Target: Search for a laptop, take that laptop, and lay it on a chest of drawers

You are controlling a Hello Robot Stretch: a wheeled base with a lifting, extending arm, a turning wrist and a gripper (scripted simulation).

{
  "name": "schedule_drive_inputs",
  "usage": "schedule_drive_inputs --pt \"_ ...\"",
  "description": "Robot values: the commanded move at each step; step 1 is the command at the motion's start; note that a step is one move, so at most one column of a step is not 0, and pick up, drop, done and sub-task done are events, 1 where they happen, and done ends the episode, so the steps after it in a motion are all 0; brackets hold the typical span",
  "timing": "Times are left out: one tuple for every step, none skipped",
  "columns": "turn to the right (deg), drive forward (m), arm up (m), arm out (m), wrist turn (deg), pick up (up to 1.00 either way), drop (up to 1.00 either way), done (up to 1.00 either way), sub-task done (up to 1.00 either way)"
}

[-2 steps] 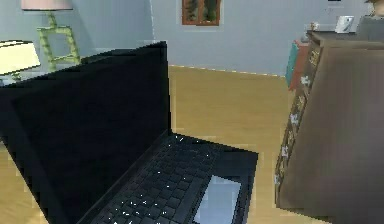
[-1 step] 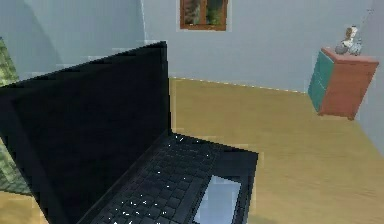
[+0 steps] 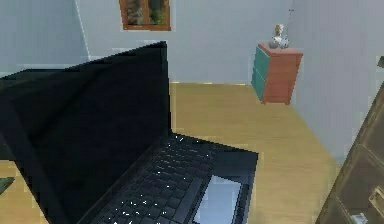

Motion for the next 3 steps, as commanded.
schedule_drive_inputs --pt "3.0 0.0 0.0 0.0 0.0 0.0 0.0 0.0 0.0" --pt "-42.0 0.0 0.0 0.0 0.0 0.0 0.0 0.0 0.0" --pt "0.0 0.2 0.0 0.0 0.0 0.0 0.0 0.0 0.0"
